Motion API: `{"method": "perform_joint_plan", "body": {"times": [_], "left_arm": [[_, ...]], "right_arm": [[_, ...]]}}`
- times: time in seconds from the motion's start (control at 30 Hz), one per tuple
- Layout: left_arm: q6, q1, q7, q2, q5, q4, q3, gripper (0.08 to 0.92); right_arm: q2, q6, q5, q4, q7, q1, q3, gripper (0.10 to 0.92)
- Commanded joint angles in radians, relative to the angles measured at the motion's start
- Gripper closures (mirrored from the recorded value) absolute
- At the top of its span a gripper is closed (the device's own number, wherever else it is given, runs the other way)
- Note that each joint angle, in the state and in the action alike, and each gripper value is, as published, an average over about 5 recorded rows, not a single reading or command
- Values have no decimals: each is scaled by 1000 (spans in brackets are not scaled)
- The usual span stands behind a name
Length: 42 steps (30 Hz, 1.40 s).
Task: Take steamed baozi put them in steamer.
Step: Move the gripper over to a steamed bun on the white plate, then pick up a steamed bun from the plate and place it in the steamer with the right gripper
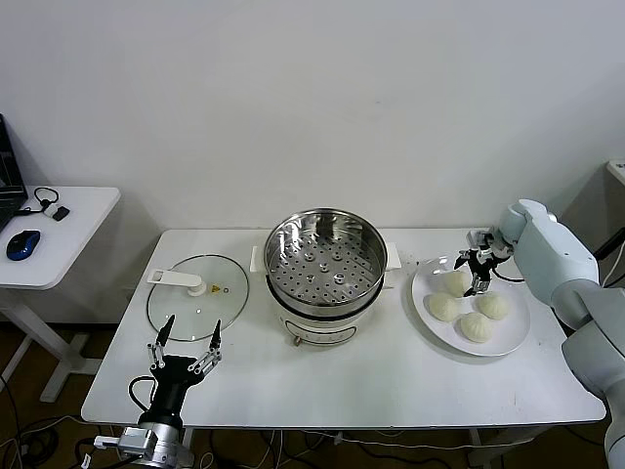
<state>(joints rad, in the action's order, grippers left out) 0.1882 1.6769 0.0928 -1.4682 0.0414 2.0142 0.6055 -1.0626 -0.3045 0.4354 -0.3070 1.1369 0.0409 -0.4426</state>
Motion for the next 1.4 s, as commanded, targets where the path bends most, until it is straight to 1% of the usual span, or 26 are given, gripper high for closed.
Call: {"method": "perform_joint_plan", "body": {"times": [0.03, 0.17, 0.3, 0.43, 0.53, 0.77, 1.03, 1.17, 1.4], "left_arm": [[-2, -2, 0, 0, 0, 3, -1, 177], [-2, -2, -1, 0, 0, 4, -1, 177], [-2, -2, -1, 0, 0, 4, 1, 177], [-2, -1, -2, -3, 1, 4, 2, 177], [0, 1, -3, -5, 1, 5, 4, 177], [-1, 4, -3, -7, -3, 14, 5, 177], [2, 11, -4, -10, -5, 22, 6, 177], [7, 16, -3, -13, -6, 23, 4, 177], [9, 22, -3, -17, -5, 28, 1, 177]], "right_arm": [[-3, 4, 11, 0, 1, -2, 9, 322], [-2, 5, 10, -5, 2, -4, 13, 363], [9, 3, -5, -29, 11, -2, 7, 371], [39, 2, -51, -96, 28, 2, -30, 369], [81, 4, -107, -177, 38, 6, -85, 368], [194, 27, -252, -453, 52, 66, -266, 372], [271, 21, -389, -649, 65, 275, -491, 374], [265, -1, -460, -680, 71, 396, -580, 388], [204, -28, -555, -702, 81, 586, -724, 397]]}}
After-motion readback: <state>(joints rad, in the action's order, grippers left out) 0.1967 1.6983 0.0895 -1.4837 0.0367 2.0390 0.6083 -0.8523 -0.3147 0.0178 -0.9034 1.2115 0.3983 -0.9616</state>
